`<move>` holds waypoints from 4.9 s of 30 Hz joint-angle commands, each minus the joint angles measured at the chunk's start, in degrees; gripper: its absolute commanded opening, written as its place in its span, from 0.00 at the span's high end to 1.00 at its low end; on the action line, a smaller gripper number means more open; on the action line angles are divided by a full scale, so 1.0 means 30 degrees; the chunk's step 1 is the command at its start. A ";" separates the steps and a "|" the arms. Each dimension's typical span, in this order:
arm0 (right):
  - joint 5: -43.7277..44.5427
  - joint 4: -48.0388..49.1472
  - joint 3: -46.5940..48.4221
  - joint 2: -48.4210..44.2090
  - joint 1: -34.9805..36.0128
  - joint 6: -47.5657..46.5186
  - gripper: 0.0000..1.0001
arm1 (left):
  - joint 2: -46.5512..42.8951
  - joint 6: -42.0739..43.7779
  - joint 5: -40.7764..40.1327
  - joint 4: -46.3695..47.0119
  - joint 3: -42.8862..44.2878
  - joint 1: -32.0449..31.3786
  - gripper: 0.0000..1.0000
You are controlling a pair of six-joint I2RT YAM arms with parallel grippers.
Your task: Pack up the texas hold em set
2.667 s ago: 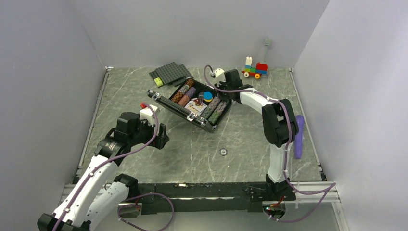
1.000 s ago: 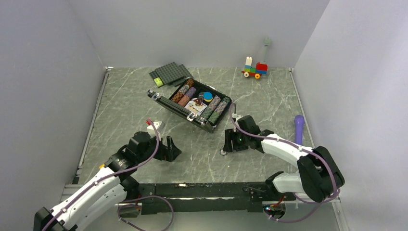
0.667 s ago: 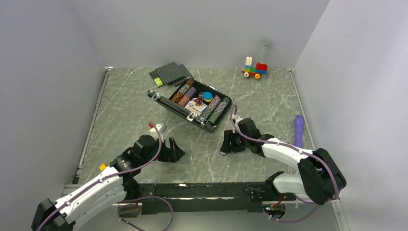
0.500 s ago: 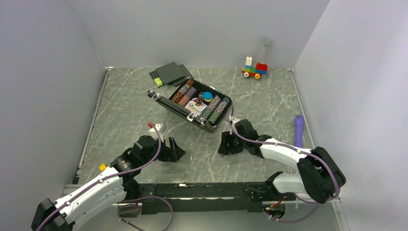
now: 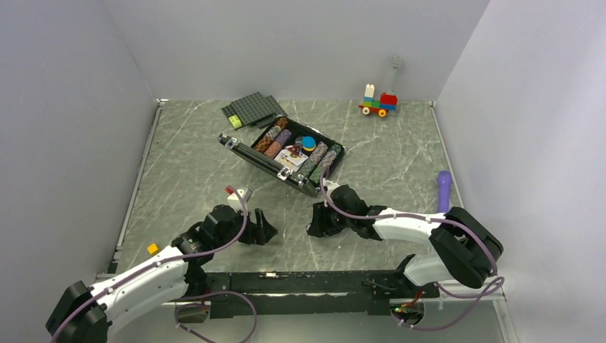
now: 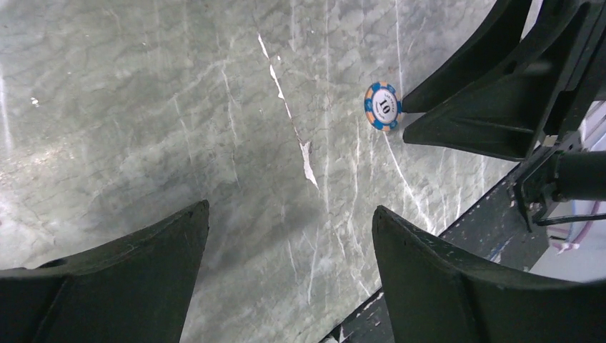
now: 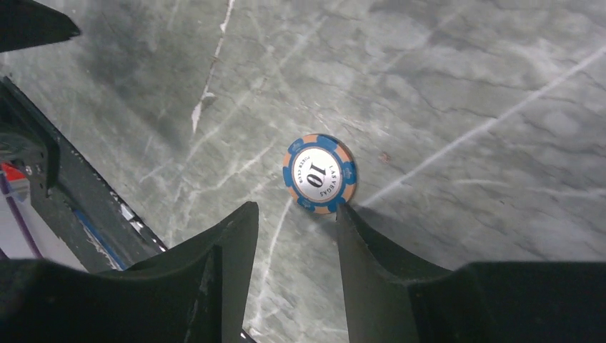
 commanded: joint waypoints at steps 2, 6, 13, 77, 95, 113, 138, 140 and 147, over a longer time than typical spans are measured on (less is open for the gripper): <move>0.1597 -0.0392 -0.0510 0.0714 0.0545 0.1396 0.50 | 0.1905 0.1798 -0.0561 0.3723 0.0001 -0.1199 0.12; 0.2937 -0.1526 -0.0482 -0.0912 0.0474 0.1502 0.43 | 0.4047 0.3746 -0.0859 0.6533 0.0481 -0.2497 0.09; 0.5328 -0.2995 -0.1462 -0.4562 -0.0300 0.2322 0.31 | 0.8674 0.7255 -0.1868 0.9576 0.2047 -0.4857 0.05; 0.1744 0.6195 -0.6426 -0.3085 -0.1631 0.8737 0.33 | 1.8563 0.6502 -0.3584 1.3637 0.3879 -0.7536 0.62; -0.1887 1.6725 -0.7344 0.6095 -0.1747 1.2976 0.53 | 1.9192 0.5715 -0.3599 1.5740 0.3068 -0.7504 0.65; -0.2321 2.9956 -0.8914 1.4477 -0.1756 1.5517 1.00 | 1.8054 0.6115 -0.3289 1.5950 0.2821 -0.7497 0.41; 0.5073 0.0692 -0.5905 -1.0752 -0.3231 0.7073 1.00 | 0.3543 0.6190 0.0083 -0.3164 0.5536 -0.1229 0.01; 0.5506 -0.2200 -0.4753 -1.2906 -0.4756 0.5176 1.00 | 0.2584 0.5865 -0.0003 -0.4474 0.6013 -0.0279 0.01; 0.4720 -0.2746 0.0656 -0.9107 -0.8032 -0.1262 1.00 | 0.2578 0.7435 0.2260 -0.8443 1.0087 0.2550 0.01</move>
